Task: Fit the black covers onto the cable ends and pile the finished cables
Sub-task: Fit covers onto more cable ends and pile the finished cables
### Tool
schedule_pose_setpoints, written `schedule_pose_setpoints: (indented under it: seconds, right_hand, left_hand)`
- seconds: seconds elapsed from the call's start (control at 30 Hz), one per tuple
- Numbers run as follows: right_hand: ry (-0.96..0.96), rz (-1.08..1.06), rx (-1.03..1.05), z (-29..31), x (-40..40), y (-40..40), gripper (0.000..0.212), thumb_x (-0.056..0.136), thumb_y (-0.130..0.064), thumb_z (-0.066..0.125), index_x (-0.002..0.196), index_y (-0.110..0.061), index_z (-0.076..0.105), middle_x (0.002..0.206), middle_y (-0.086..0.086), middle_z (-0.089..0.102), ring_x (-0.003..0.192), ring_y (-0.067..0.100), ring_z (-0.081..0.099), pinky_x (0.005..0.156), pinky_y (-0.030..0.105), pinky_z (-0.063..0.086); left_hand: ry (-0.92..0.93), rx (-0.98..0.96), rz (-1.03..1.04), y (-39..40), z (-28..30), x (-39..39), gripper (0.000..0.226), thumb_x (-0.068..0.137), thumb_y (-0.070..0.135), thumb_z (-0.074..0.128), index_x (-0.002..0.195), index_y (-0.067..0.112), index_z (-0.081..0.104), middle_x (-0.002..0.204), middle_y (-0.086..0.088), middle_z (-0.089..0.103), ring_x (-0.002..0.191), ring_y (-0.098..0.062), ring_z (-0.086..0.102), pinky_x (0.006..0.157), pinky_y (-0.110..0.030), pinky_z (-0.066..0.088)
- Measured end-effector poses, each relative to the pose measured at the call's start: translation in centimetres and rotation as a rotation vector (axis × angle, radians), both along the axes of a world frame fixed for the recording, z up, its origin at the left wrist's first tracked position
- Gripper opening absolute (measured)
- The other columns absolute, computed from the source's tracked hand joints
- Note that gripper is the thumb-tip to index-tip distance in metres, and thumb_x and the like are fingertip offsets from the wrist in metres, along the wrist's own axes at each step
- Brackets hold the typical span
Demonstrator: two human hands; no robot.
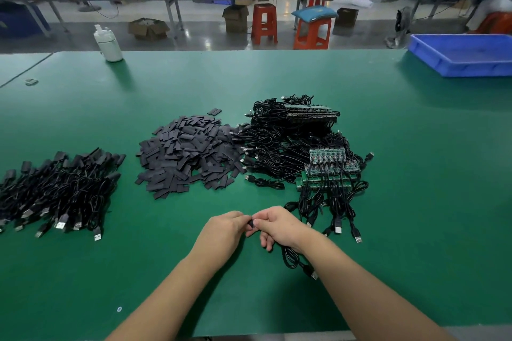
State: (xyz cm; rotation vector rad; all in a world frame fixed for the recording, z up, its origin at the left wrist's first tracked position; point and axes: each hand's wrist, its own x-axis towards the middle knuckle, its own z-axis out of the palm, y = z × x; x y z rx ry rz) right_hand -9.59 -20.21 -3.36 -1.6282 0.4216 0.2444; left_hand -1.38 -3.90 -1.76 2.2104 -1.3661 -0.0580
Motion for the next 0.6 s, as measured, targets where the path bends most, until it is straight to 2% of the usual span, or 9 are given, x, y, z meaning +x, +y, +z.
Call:
schedule_pose_setpoints:
  seconds: [0.17, 0.27, 0.4, 0.6]
  right_hand:
    - [0.004, -0.019, 0.026, 0.2, 0.0, 0.2, 0.024, 0.106, -0.006, 0.044, 0.117, -0.001, 0.064, 0.098, 0.006, 0.071, 0.055, 0.010, 0.060, 0.047, 0.021, 0.051]
    - [0.000, -0.024, 0.064, 0.4, -0.1, 0.4, 0.028, 0.106, -0.003, 0.040, 0.126, 0.003, 0.059, 0.099, 0.006, 0.067, 0.059, 0.010, 0.063, 0.047, 0.020, 0.050]
    - [-0.013, -0.017, 0.103, 0.9, -0.4, 0.3, 0.032, 0.106, 0.001, 0.037, 0.130, 0.004, 0.057, 0.106, 0.008, 0.067, 0.066, 0.011, 0.066, 0.049, 0.020, 0.051]
    - [-0.011, -0.010, 0.095, 1.0, -0.4, 0.3, 0.034, 0.106, 0.000, 0.036, 0.134, 0.003, 0.055, 0.109, 0.007, 0.068, 0.067, 0.013, 0.066, 0.050, 0.020, 0.052]
  left_hand:
    - [-0.021, 0.024, 0.020, -0.1, -0.4, -0.1, 0.020, 0.095, 0.021, 0.063, 0.112, 0.016, 0.073, 0.100, 0.000, 0.071, 0.084, -0.020, 0.069, 0.076, -0.030, 0.055]
    - [-0.064, 0.132, 0.039, -0.4, -0.7, 0.1, 0.027, 0.099, 0.028, 0.055, 0.121, 0.020, 0.067, 0.109, 0.001, 0.068, 0.091, -0.023, 0.067, 0.081, -0.034, 0.053]
    - [-0.142, 0.265, 0.010, -0.8, -0.9, 0.2, 0.035, 0.099, 0.025, 0.050, 0.133, 0.024, 0.055, 0.118, 0.004, 0.061, 0.099, -0.021, 0.063, 0.083, -0.031, 0.050]
    - [-0.245, 0.435, -0.005, -1.3, 0.0, 0.1, 0.028, 0.097, 0.019, 0.046, 0.125, 0.019, 0.049, 0.113, -0.001, 0.054, 0.097, -0.025, 0.062, 0.077, -0.035, 0.048]
